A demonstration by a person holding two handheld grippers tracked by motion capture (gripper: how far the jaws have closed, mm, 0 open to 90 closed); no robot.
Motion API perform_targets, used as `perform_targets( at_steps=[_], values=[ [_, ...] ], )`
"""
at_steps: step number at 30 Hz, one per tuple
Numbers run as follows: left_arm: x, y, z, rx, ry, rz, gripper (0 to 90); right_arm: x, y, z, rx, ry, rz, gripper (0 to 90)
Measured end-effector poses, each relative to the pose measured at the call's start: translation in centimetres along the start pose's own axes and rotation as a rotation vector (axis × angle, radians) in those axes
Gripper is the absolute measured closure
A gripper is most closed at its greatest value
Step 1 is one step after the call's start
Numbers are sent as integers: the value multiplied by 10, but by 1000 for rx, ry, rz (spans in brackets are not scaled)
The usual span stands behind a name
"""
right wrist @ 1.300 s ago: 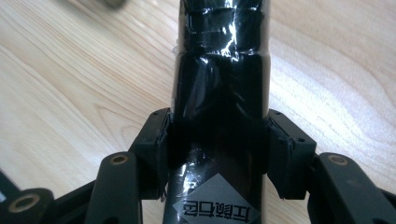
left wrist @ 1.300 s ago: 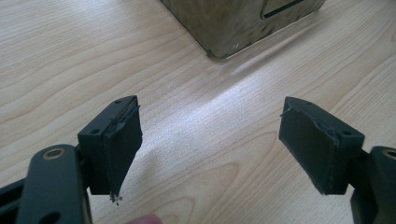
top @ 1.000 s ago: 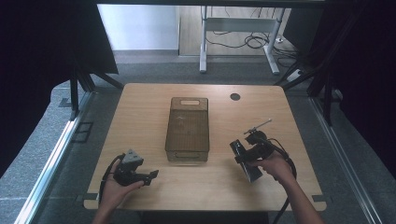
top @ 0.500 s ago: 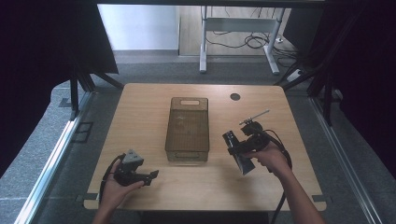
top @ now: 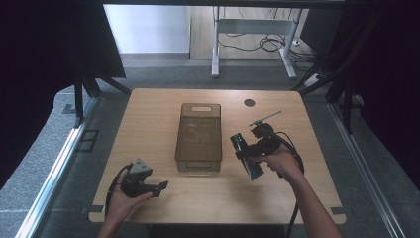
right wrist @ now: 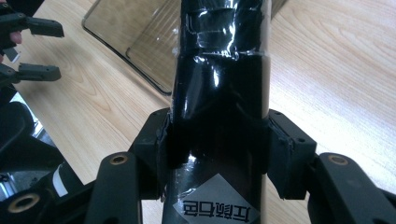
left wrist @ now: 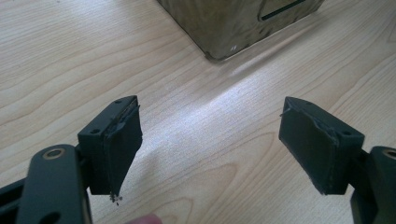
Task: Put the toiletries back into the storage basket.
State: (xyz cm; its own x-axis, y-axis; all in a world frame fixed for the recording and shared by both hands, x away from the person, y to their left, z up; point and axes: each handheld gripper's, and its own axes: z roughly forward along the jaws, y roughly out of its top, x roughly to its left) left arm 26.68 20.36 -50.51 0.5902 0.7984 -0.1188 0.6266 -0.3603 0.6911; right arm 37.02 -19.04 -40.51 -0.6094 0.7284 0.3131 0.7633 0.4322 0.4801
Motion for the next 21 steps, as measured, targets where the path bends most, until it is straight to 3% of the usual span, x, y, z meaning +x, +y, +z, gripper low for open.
perform_targets(
  at_steps=[21],
  values=[
    [0,0,0,-1,-2,1,214,10,29,1,-24,40,9,471]
  ],
)
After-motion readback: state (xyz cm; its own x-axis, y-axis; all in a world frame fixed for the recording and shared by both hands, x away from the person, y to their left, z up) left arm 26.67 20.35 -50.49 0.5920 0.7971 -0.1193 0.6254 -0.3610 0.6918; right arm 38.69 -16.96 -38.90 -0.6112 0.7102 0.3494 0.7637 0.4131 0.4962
